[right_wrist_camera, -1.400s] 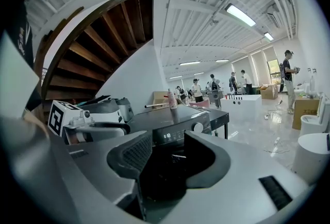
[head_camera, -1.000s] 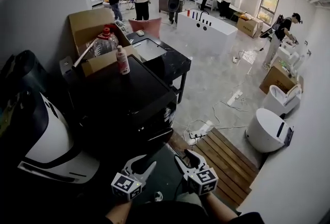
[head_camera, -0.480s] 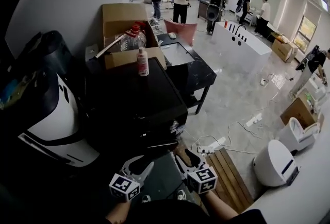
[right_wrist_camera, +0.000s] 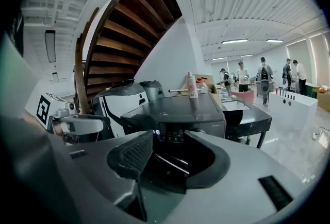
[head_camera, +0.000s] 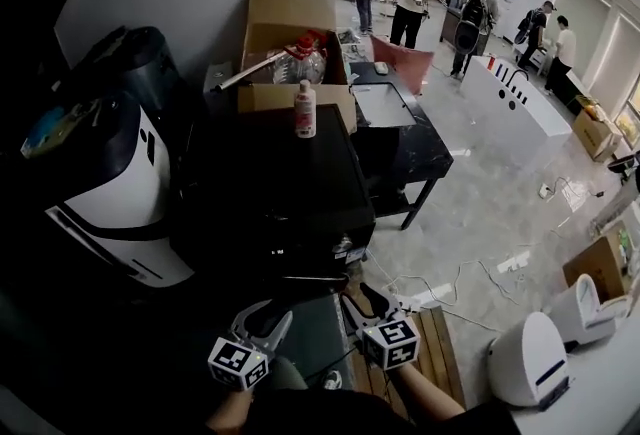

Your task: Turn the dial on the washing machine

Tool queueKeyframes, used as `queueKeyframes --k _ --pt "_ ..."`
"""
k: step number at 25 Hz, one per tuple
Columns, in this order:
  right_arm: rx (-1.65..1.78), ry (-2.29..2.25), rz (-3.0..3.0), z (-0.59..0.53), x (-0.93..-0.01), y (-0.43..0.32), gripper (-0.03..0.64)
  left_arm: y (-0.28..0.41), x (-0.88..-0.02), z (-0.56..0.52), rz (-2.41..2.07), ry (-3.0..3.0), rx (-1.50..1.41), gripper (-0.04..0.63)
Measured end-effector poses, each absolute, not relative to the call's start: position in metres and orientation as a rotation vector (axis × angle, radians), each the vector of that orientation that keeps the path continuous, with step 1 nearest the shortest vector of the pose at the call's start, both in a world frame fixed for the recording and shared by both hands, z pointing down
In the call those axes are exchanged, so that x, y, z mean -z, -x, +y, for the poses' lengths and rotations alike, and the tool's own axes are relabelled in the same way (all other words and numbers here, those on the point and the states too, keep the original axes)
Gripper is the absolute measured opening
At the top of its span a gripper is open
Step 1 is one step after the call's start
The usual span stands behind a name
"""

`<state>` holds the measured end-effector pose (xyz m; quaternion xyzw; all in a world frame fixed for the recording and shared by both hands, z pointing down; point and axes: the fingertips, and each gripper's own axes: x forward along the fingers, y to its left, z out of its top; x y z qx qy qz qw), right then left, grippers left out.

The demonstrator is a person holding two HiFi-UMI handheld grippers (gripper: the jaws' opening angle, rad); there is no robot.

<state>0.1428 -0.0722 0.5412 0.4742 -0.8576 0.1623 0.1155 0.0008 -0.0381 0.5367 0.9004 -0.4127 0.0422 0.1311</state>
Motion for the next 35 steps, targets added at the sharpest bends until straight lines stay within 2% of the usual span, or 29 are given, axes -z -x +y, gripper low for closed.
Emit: queueKeyframes --k 7,24,35 --pt "-0.464 -1.341 -2.506 -0.094 -0.549 -0.150 0.169 0.001 -0.546 -0.040 -1.274 -2.533 -0.133 0.132" --pt "-0.377 -1.381 -2.367 -0.182 -0.580 -0.136 0.184 0.027 -0.541 -0.135 -1.198 -2.602 -0.155 0.132" --pt "-0.314 -1.266 -2.237 -0.212 -0.626 -0.128 0.259 0.034 -0.552 -0.155 -1.179 -2.591 -0.172 0.132"
